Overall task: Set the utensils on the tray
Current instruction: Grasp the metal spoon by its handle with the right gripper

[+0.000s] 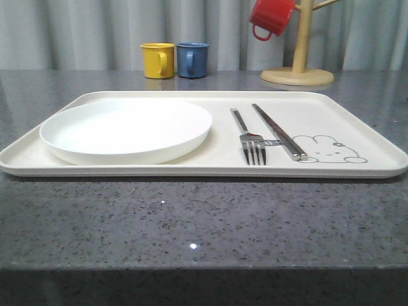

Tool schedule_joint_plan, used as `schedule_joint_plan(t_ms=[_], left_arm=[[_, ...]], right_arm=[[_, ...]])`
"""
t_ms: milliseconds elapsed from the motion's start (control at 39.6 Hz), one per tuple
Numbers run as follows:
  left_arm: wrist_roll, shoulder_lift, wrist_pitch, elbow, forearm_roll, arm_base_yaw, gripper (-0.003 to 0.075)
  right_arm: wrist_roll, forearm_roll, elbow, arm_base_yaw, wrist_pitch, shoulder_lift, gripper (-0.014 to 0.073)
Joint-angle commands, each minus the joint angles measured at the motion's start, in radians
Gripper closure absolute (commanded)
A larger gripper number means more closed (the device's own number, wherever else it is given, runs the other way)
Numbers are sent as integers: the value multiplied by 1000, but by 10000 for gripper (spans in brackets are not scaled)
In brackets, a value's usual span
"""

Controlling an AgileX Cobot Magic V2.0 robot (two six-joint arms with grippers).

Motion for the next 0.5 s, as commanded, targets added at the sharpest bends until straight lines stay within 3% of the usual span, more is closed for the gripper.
schedule_joint_plan(t_ms=[0,480], left_arm=[[-8,-5,-70,-26,-5,-7,738],[-8,-5,-70,-26,-5,-7,738]], right_arm=[[-44,-22,-32,-12,-59,-21,287],[-58,-49,-32,-12,-159,52,287]])
